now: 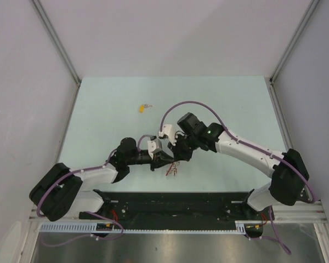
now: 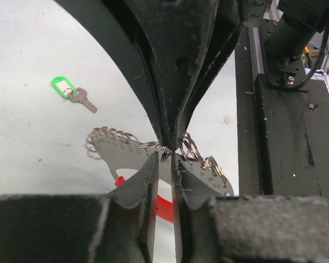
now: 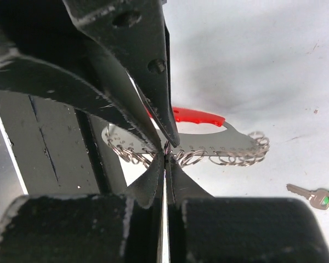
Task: Put the keys on the keyring
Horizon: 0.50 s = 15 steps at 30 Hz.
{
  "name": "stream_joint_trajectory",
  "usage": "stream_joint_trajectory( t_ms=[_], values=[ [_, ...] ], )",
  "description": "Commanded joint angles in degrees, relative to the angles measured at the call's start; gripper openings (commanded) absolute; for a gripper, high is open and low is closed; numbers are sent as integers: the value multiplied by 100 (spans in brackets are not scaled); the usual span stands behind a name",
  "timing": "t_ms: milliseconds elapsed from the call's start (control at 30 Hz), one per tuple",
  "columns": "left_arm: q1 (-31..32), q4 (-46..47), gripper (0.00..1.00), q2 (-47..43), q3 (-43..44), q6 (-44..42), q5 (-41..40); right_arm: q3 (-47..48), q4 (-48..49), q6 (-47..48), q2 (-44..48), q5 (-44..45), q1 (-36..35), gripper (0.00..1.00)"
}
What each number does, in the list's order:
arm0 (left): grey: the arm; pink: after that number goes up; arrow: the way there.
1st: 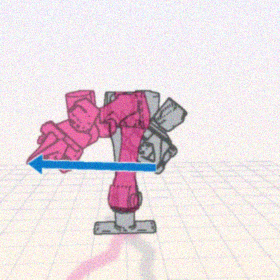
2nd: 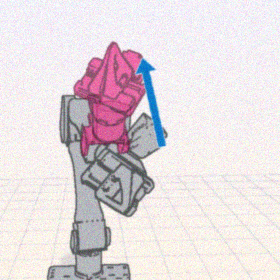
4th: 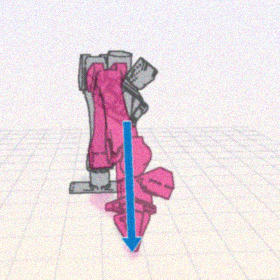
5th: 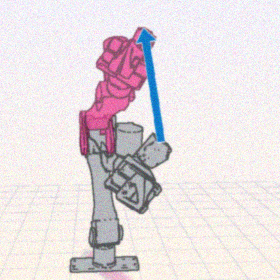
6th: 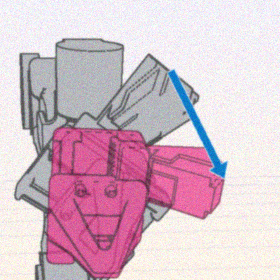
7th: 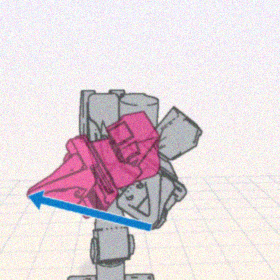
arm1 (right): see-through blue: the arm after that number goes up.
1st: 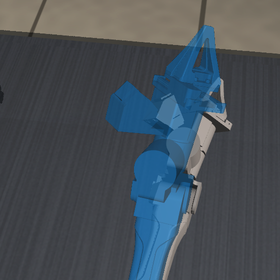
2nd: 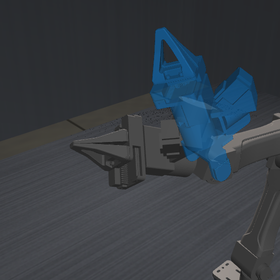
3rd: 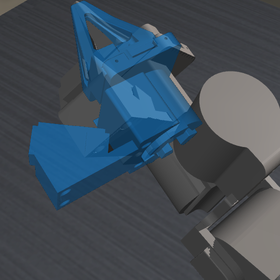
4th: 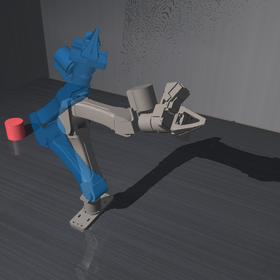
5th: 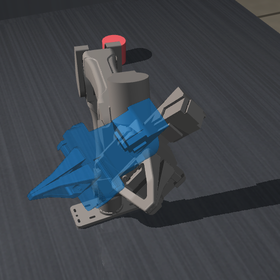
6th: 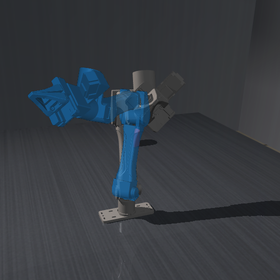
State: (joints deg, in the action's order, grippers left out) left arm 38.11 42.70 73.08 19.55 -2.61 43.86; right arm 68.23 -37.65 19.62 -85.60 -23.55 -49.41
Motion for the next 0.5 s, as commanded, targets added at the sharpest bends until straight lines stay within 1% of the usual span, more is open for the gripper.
stream_joint_trajectory(
  t_ms=[0,67,133,200,267,300,333,400,433,467],
  values=[
    [30,28,16,-4,242,-99,132,-11,293,77,290,-202,-51,0],
    [30,54,11,-30,251,-64,132,-20,302,77,299,-229,-51,0],
    [30,89,8,-57,242,-20,132,-64,328,77,307,-238,-60,0],
    [30,238,1,-92,199,85,114,-99,372,51,334,-255,-69,0],
    [30,414,0,-136,163,190,53,-178,433,-1,360,-273,-60,0],
    [30,467,0,-162,111,226,1,-213,503,-37,404,-264,-60,2],
    [30,537,1,-188,76,226,-52,-257,548,-106,456,-247,-60,9],
    [30,757,0,-259,-39,428,-210,-354,705,-186,544,-194,-69,19],
    [30,853,0,-285,-74,472,-263,-397,767,-273,666,-150,-52,26],
    [30,950,0,-303,-118,585,-290,-476,829,-326,755,-132,-43,29]
  ],
)
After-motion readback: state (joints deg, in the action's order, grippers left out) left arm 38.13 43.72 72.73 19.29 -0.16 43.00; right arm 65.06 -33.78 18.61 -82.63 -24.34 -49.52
